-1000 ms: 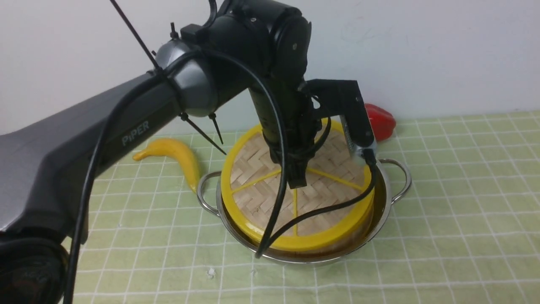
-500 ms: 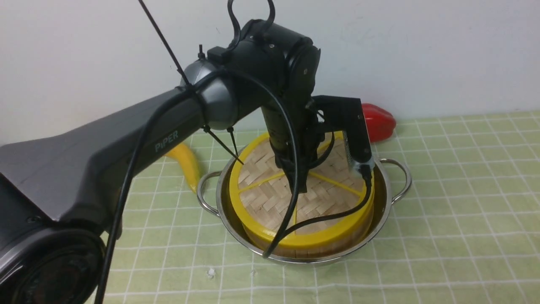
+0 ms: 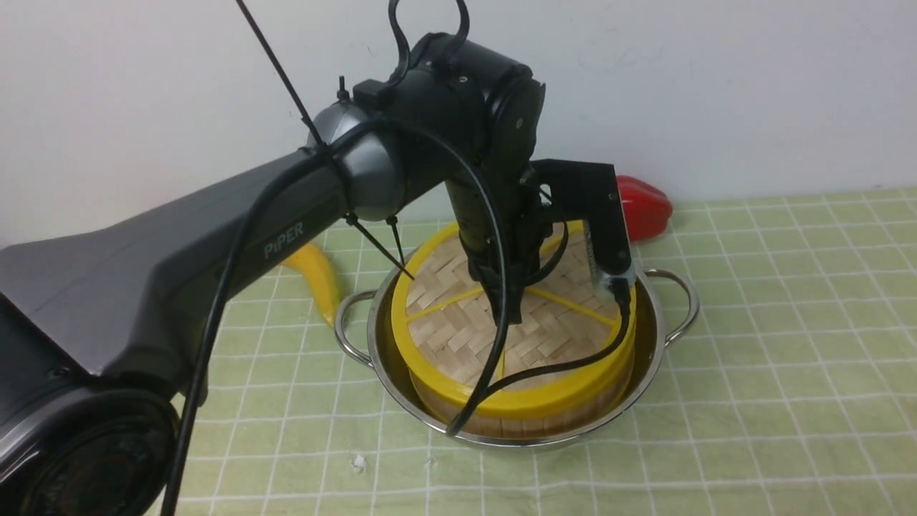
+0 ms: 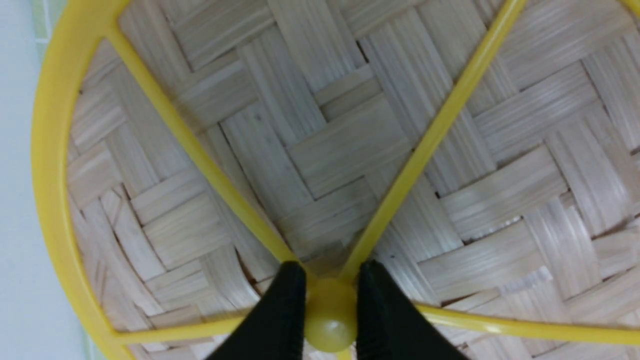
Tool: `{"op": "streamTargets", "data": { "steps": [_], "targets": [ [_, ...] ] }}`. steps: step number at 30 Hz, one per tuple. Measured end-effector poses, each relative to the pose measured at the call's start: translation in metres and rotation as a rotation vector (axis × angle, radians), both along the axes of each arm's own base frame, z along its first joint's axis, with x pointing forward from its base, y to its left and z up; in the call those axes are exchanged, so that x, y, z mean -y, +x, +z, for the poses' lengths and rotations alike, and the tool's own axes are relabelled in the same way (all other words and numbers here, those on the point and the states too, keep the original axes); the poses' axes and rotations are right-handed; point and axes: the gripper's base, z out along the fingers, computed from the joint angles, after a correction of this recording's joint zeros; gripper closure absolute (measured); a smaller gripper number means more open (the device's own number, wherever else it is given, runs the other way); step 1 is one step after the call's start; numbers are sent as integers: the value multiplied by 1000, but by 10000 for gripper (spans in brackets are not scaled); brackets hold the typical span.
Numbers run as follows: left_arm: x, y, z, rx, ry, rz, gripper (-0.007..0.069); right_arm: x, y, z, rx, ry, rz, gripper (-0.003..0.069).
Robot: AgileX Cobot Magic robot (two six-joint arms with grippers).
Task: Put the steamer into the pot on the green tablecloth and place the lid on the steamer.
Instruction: 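Place the yellow bamboo steamer lid onto the steamer in the pot with the left gripper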
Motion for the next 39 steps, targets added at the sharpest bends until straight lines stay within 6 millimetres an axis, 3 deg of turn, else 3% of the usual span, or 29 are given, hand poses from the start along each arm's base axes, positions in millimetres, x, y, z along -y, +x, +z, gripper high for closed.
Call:
{"op": "streamTargets", "data": {
  "steps": [15,25,31,34,36,37,38,39],
  "targets": [
    [3,1,5,13,-14,-44,503,0,0,0,0,0,0,417],
    [9,10,-15,12,-13,-51,503,0,0,0,0,0,0,417],
    [9,11,-15,18,-23,6,496,0,0,0,0,0,0,417],
    [7,12,-12,33,-29,57,424,0,0,0,0,0,0,417],
    [3,12,-7,59,-23,98,294,0,0,0,0,0,0,417],
    [3,12,-7,61,-22,101,294,0,0,0,0,0,0,417],
    [1,12,0,80,-24,121,219,0,0,0,0,0,0,417],
    [1,12,1,83,-24,124,200,0,0,0,0,0,0,417]
  ]
}}
